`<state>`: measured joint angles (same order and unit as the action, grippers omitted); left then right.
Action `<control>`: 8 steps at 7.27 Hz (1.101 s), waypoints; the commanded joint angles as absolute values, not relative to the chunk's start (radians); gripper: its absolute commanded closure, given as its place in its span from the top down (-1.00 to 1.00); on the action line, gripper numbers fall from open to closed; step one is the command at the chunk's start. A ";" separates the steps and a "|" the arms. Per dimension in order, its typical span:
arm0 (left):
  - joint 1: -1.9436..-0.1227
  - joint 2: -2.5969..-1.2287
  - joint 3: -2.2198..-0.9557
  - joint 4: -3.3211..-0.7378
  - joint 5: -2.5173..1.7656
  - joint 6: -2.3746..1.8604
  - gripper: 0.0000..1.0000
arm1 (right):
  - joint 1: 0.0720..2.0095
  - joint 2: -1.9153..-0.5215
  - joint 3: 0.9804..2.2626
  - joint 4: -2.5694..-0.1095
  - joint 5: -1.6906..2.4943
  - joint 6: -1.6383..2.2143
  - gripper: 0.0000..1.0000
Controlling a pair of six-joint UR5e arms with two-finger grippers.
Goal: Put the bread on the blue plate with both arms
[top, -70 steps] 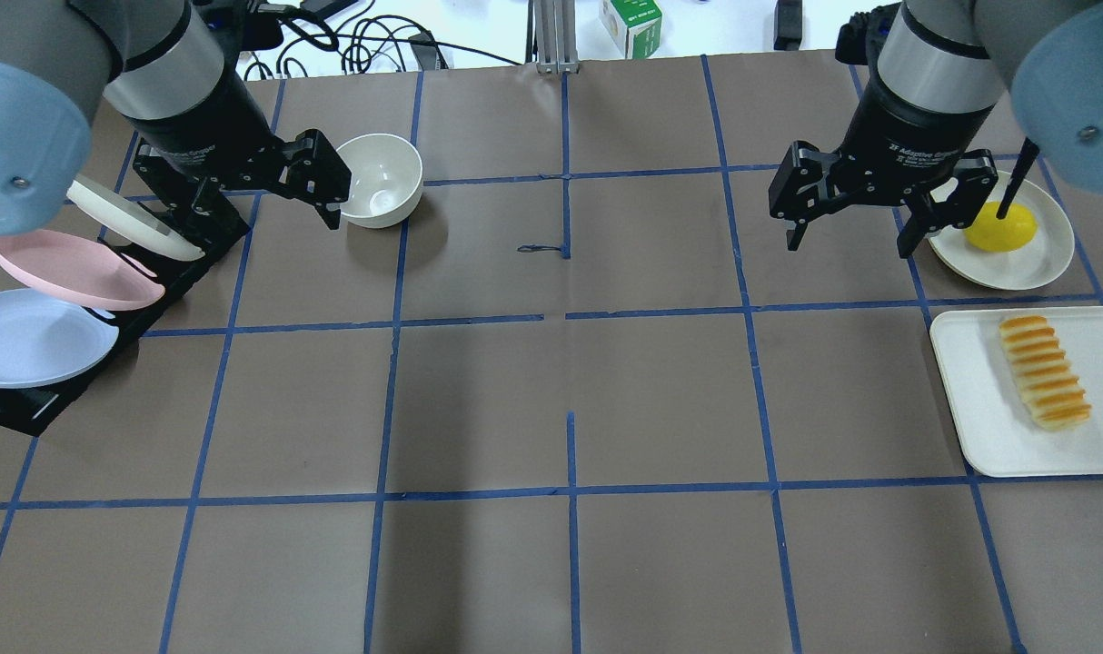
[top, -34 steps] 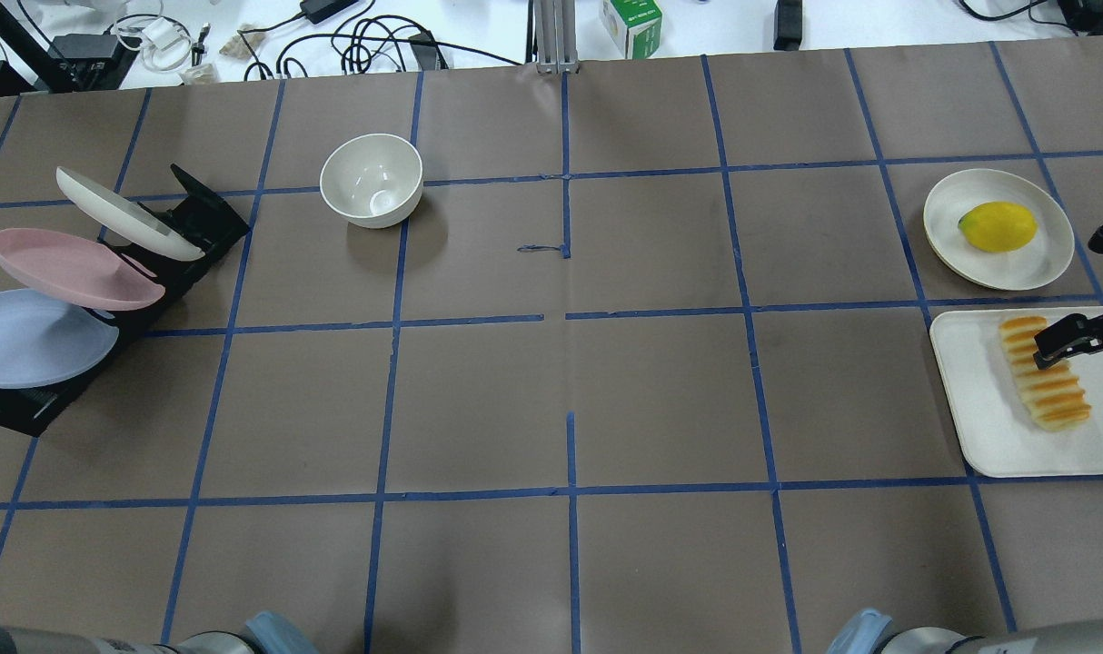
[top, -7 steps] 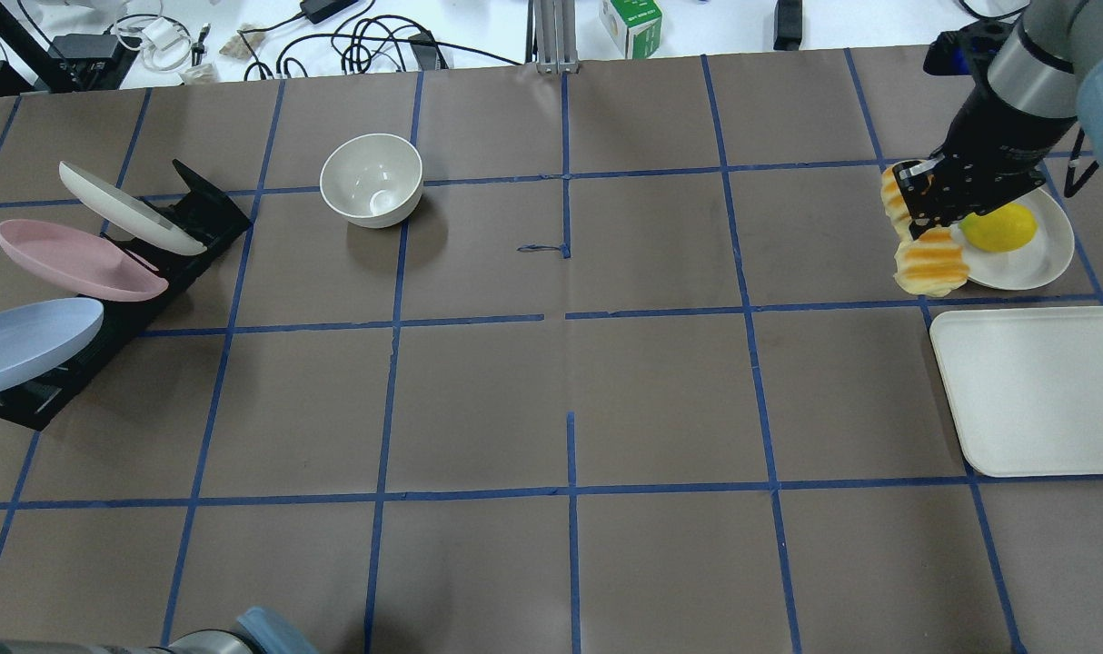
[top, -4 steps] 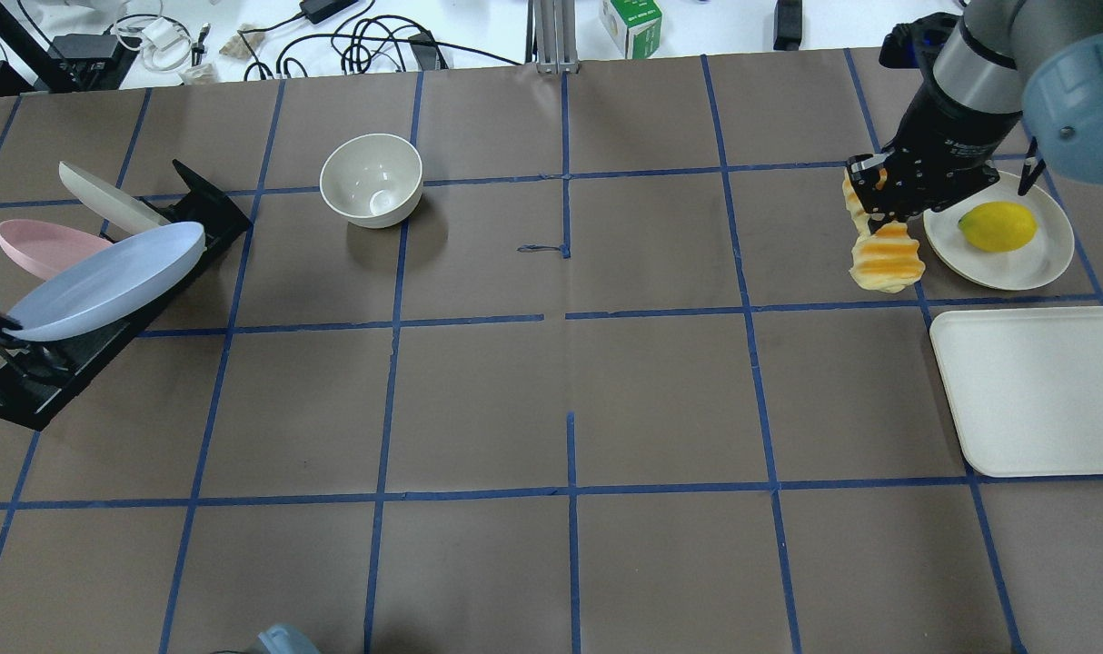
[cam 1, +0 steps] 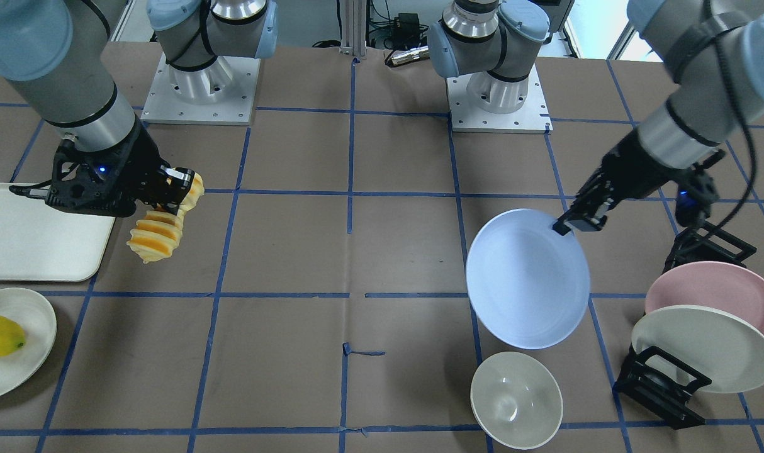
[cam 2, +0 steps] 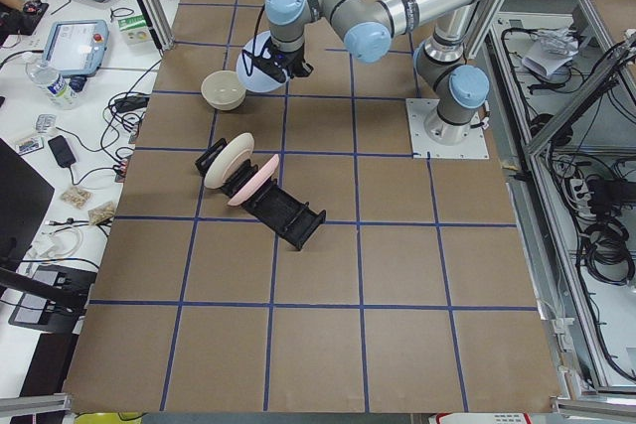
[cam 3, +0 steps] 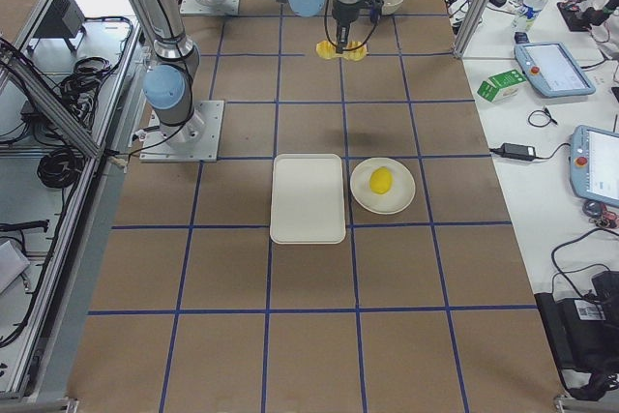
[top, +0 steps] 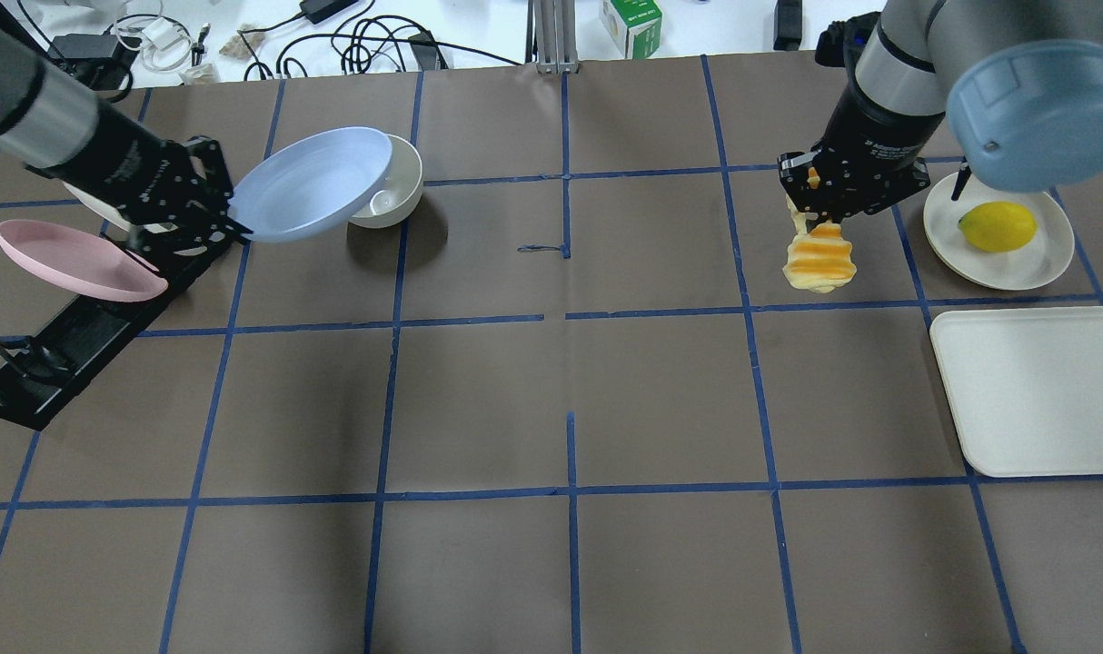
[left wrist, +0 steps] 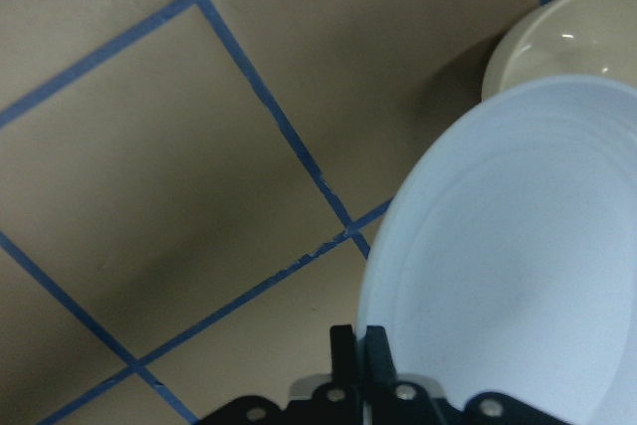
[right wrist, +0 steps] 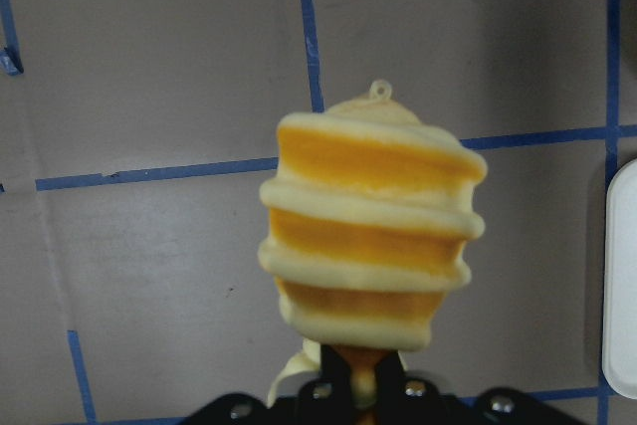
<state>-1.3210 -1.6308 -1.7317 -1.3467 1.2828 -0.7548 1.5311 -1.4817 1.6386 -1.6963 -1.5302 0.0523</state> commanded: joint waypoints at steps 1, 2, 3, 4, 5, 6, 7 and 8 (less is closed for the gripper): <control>-1.518 -1.655 -1.807 -1.191 1.301 -0.848 -1.00 | 1.577 -1.473 1.631 -1.694 -1.505 0.121 -1.00; -1.563 -1.678 -1.881 -1.039 1.362 -0.936 -1.00 | 1.598 -1.464 1.631 -1.695 -1.505 0.153 -1.00; -1.606 -1.719 -1.955 -0.922 1.370 -1.018 -1.00 | 1.629 -1.459 1.631 -1.706 -1.506 0.191 -1.00; -1.659 -1.748 -1.989 -0.837 1.373 -1.052 -1.00 | 1.643 -1.450 1.629 -1.710 -1.506 0.201 -1.00; -1.716 -1.805 -1.993 -0.753 1.376 -1.121 -1.00 | 1.663 -1.442 1.629 -1.715 -1.508 0.204 -1.00; -1.780 -1.857 -1.988 -0.673 1.377 -1.143 -1.00 | 1.686 -1.430 1.629 -1.741 -1.506 0.215 -1.00; -1.834 -1.886 -1.994 -0.640 1.428 -1.185 -1.00 | 1.722 -1.411 1.629 -1.782 -1.508 0.271 -1.00; -1.871 -1.894 -2.000 -0.638 1.457 -1.192 -1.00 | 1.750 -1.398 1.629 -1.793 -1.506 0.300 -1.00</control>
<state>-1.8159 -1.8704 -1.9933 -0.6637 1.4183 -1.1674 1.7137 -1.4157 1.6291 -1.7685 -1.5072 0.2585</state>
